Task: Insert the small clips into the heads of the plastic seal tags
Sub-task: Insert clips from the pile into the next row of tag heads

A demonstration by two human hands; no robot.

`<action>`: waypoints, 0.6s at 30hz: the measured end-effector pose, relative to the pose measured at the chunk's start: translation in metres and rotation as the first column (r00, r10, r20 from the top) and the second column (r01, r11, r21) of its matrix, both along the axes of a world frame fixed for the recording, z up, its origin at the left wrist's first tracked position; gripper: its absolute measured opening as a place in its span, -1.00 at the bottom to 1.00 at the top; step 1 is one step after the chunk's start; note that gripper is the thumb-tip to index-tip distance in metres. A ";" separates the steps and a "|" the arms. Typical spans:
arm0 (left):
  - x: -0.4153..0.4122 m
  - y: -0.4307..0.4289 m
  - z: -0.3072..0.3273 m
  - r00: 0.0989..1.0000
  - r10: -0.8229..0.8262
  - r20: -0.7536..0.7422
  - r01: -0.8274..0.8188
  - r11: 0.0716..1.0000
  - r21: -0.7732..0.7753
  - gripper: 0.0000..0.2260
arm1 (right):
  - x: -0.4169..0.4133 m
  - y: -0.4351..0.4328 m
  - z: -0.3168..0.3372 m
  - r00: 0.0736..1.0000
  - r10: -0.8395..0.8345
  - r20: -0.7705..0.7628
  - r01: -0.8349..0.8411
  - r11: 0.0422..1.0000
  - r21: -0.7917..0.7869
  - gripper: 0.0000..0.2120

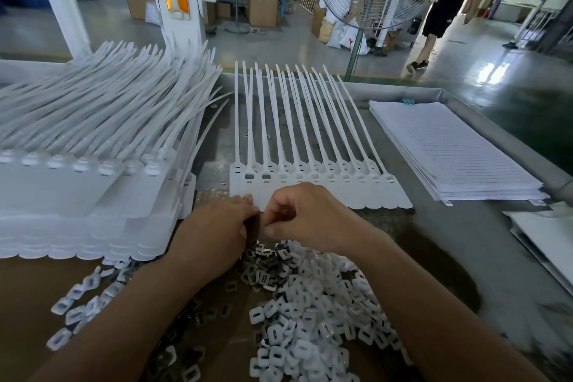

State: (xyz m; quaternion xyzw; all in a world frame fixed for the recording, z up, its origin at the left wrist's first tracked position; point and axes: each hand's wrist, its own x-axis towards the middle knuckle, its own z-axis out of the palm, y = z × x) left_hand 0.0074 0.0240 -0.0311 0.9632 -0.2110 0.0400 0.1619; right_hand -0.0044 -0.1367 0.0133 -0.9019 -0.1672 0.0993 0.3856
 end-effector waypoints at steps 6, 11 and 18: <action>-0.001 -0.002 0.002 1.000 0.029 -0.010 -0.029 0.999 -0.012 -0.53 | 0.008 -0.008 -0.002 0.990 -0.119 0.076 0.117 0.993 0.032 -0.84; -0.002 -0.003 0.002 0.998 0.048 -0.031 -0.049 0.998 -0.027 -0.53 | 0.030 -0.017 -0.002 0.957 -0.272 0.098 0.260 0.958 0.124 -0.87; -0.003 -0.003 0.003 0.998 0.050 -0.030 -0.052 0.997 -0.056 -0.55 | 0.070 -0.015 -0.009 0.922 -0.370 0.110 0.372 0.928 0.006 -0.88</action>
